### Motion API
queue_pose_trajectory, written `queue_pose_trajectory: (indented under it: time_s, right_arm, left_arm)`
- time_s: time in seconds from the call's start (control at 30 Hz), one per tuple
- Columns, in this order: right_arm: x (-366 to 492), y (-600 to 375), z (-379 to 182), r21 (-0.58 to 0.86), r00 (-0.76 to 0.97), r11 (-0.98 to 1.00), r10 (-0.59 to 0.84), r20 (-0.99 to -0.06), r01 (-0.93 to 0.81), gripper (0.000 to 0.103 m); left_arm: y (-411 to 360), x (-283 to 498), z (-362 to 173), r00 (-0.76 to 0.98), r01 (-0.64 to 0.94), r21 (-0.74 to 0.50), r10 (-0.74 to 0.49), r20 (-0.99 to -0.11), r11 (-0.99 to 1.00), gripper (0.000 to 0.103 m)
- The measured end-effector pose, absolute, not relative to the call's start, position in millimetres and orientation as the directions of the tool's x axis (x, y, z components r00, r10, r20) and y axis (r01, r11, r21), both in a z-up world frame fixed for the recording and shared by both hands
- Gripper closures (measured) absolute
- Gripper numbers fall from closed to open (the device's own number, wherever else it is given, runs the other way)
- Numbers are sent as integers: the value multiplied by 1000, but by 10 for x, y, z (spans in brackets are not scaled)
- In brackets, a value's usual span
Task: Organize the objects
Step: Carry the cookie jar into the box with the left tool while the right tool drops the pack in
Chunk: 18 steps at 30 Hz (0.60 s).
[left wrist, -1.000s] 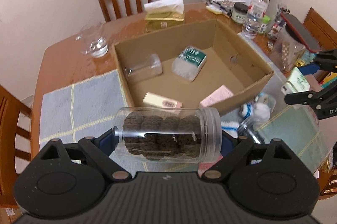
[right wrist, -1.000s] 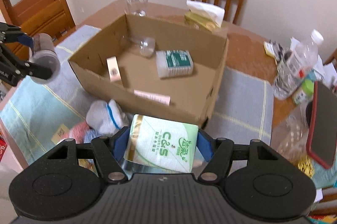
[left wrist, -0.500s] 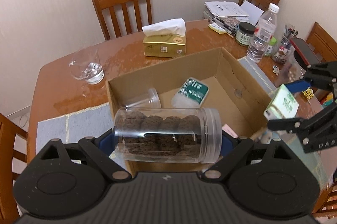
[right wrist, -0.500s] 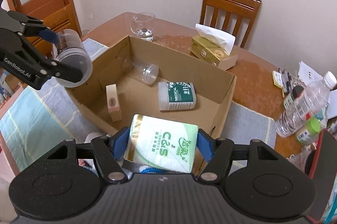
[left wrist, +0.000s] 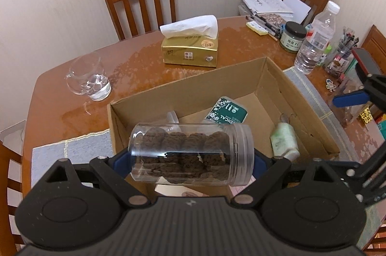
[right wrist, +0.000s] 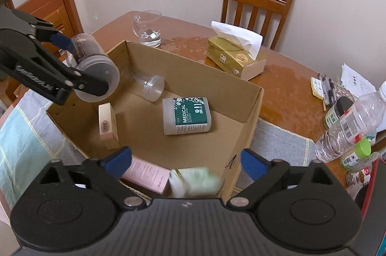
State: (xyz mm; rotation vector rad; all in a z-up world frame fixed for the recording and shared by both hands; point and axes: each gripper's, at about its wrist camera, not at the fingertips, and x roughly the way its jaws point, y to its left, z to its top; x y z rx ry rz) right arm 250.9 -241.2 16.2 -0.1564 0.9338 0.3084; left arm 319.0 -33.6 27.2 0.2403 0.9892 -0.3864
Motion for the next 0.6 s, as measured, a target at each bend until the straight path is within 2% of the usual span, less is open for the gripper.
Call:
queue_pose_trajectory:
  time_s: [0.43,0.6]
  right_arm:
    - [2524,-2599,116,32,552,968,168,-817,-247,0]
    - [2483,-2615,104,15,554,972,147,-820,-236,0]
  left_arm:
    - [-493,3414,38,453,434,34,-186,-872,900,11]
    - [-490,3497,-9,461,389,40,-157,-874,920,9]
